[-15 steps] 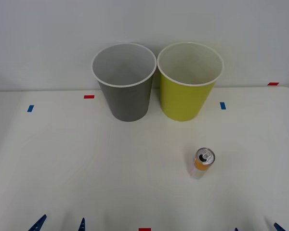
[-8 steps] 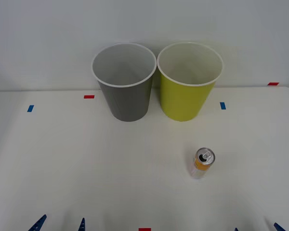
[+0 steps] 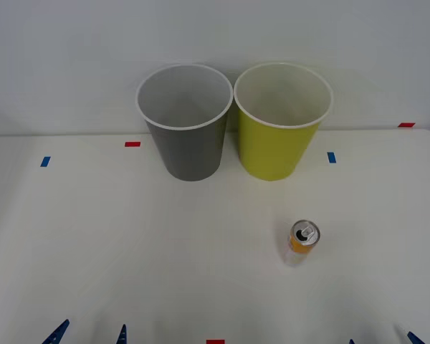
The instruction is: Put cans in the gray bin and PET bottles in the light green bin.
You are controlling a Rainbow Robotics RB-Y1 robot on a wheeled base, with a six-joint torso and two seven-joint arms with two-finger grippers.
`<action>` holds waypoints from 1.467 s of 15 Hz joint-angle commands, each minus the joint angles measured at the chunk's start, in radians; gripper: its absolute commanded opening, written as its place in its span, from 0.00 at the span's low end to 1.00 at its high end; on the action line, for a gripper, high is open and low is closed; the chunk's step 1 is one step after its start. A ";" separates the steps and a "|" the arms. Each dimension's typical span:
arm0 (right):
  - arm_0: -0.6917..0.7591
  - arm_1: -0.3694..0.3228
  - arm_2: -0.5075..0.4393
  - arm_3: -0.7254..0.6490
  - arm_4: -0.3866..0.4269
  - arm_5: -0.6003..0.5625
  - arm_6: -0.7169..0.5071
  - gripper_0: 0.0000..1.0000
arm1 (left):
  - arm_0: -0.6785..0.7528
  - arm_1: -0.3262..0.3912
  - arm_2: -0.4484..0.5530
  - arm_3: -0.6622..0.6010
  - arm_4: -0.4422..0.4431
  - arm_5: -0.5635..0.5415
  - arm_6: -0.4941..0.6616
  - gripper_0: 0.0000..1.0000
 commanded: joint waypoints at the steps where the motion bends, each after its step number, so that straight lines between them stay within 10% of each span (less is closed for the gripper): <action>1: 0.000 0.000 0.000 0.000 0.000 0.000 0.000 1.00 | 0.000 0.000 0.000 0.000 0.000 0.000 0.000 1.00; 22: -0.213 -0.080 0.133 0.051 -0.037 -0.141 0.040 1.00 | 0.000 0.000 0.000 0.000 0.000 0.000 0.000 1.00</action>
